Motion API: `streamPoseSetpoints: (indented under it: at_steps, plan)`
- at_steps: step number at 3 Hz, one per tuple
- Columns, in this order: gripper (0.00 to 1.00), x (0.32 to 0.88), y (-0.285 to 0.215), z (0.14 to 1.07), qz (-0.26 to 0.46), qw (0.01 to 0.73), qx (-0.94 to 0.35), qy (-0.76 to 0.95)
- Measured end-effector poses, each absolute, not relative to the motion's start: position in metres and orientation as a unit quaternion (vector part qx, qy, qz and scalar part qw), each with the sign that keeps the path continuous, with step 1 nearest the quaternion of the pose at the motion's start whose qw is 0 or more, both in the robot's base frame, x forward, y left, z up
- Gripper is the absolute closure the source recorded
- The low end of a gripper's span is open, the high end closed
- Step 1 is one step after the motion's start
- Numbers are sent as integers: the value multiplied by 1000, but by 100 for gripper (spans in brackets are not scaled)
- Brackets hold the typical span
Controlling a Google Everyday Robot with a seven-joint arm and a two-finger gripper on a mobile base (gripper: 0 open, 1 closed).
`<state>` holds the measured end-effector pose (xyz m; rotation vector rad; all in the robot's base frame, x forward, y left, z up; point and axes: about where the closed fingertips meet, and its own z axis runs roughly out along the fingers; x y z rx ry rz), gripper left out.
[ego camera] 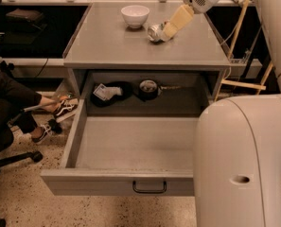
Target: Place 7up can into top drawer
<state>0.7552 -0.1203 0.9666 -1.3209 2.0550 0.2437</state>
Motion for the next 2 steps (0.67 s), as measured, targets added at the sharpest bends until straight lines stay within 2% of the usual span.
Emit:
streamPoseSetpoints:
  at_steps: [1, 2]
  plan:
    - [0, 773, -129, 949, 131, 351, -449, 811]
    - [0, 821, -143, 921, 209, 405, -321, 830]
